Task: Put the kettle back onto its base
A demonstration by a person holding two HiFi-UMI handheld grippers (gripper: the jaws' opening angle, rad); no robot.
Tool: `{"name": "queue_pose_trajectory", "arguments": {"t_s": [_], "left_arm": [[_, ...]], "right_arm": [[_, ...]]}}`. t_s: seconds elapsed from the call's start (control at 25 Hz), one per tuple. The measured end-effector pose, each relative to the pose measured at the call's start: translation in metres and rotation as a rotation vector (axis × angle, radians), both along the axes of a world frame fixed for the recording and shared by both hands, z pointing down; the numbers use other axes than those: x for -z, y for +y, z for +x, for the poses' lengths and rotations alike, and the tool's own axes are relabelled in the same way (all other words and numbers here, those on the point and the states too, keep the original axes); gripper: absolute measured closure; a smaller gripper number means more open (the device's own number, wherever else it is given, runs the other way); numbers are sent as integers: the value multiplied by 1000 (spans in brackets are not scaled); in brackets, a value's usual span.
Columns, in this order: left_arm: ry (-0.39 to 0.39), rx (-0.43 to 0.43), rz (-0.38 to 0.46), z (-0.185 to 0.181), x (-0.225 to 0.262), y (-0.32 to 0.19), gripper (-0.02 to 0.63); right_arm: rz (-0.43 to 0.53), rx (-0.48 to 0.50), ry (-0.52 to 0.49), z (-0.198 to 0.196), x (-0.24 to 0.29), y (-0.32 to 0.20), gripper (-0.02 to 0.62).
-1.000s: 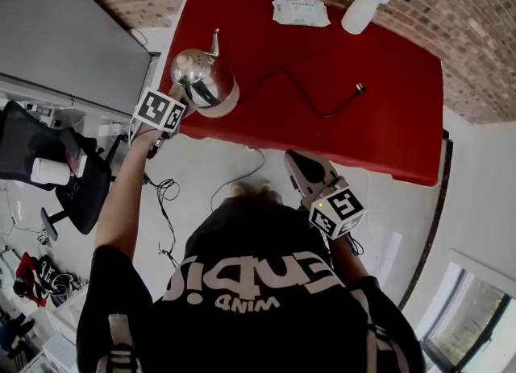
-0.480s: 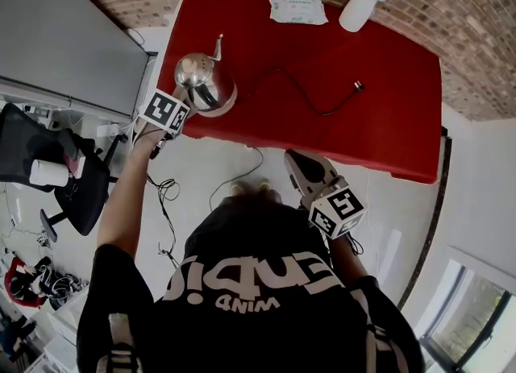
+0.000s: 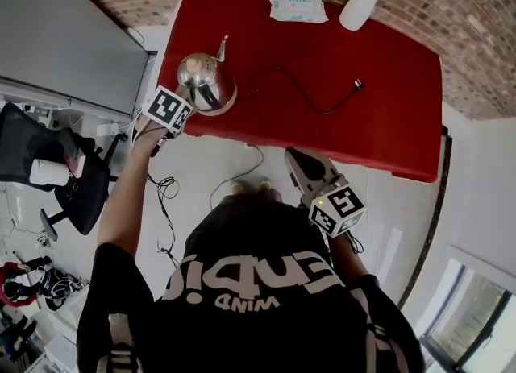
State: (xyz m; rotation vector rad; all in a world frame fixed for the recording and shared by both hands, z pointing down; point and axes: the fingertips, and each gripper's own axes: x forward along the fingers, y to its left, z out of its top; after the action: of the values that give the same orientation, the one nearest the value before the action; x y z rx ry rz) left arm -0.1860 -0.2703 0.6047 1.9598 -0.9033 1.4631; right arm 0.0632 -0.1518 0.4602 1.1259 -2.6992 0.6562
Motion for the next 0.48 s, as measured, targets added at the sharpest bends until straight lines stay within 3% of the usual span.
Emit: {"name": "queue_pose_trajectory", "arguments": {"t_s": [0.48], "left_arm": [[-8, -2, -11, 2, -6, 3, 540]], "right_arm": [[-6, -1, 0, 2, -1, 2, 572]]}}
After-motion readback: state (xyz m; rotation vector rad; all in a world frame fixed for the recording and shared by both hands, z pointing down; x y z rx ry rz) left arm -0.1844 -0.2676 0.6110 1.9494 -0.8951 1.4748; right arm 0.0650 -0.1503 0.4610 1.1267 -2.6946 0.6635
